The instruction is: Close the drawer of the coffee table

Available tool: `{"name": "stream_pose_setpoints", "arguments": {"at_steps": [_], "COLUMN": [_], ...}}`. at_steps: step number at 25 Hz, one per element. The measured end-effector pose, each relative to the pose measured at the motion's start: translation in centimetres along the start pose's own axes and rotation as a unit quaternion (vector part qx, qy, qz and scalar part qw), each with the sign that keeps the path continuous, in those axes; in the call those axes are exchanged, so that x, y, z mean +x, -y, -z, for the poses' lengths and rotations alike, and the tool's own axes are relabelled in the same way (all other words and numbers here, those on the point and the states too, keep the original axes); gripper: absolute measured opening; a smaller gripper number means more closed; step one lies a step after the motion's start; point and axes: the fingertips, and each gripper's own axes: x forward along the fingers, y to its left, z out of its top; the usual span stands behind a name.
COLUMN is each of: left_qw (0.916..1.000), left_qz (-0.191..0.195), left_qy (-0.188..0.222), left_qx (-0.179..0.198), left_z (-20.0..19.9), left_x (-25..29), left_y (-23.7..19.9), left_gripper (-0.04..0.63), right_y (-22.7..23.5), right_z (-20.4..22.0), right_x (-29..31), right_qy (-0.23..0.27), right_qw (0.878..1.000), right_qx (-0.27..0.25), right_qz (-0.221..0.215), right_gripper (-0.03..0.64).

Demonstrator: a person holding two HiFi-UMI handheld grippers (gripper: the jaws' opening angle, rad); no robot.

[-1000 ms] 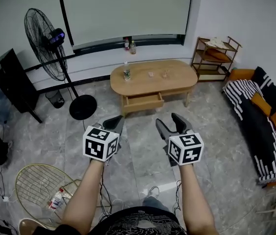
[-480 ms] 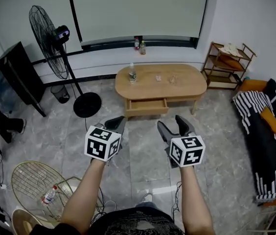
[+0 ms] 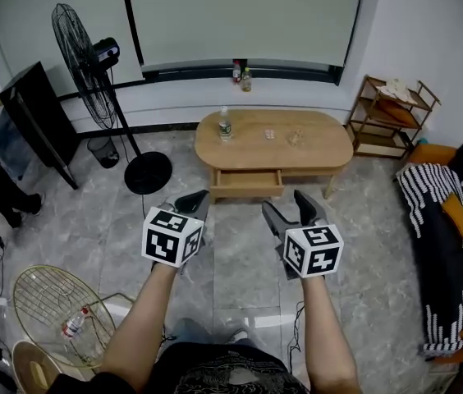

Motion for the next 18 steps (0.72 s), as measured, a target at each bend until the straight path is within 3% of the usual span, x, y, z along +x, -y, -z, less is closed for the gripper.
{"name": "stream_pose_setpoints", "arguments": {"at_steps": [10,18], "left_qw": [0.9999,0.9999], "left_qz": [-0.007,0.012], "left_qy": [0.001,0.003], "left_qx": [-0.008,-0.011], "left_z": [-1.0,-3.0], "left_x": [4.4,12.2], "left_y": [-3.7,-10.5], "left_gripper": [0.002,0.002], "right_y": [2.2,4.9], "right_z": [-1.2,-2.4], "right_x": [5.4,15.0], "right_qy": [-0.001,-0.011], "right_qw": [1.0,1.0], "right_qx": [-0.005,-0.006], "right_qz": [-0.007,0.002], "right_gripper": [0.33,0.345]}}
